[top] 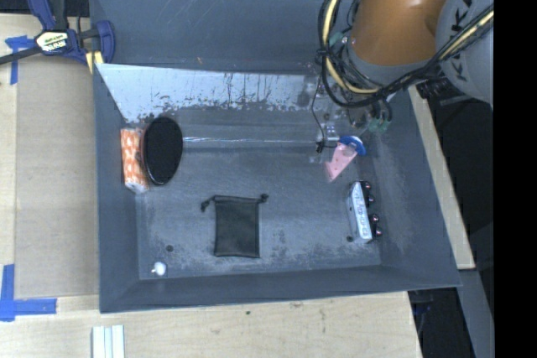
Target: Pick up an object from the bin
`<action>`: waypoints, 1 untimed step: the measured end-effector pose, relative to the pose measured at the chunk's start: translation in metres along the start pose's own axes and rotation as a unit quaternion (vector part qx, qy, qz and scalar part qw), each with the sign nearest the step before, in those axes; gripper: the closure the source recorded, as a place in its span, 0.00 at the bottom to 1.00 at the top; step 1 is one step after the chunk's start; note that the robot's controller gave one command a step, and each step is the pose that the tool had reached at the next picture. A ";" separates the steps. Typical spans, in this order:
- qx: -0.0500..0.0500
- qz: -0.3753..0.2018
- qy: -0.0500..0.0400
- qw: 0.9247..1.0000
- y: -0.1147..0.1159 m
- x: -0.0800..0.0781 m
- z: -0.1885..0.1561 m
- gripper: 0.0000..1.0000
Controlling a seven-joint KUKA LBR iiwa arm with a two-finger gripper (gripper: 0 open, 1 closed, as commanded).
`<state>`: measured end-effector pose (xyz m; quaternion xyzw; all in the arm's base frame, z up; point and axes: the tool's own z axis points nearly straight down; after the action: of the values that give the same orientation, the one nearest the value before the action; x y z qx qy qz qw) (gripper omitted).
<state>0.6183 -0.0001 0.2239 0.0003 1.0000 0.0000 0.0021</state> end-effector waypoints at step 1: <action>0.000 0.001 0.000 1.000 0.001 0.000 0.001 0.00</action>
Offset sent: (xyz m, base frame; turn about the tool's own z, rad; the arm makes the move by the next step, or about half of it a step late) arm -0.0158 -0.0438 0.0919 -0.1342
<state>0.6187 0.0006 0.2229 0.0017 1.0000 -0.0003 0.0024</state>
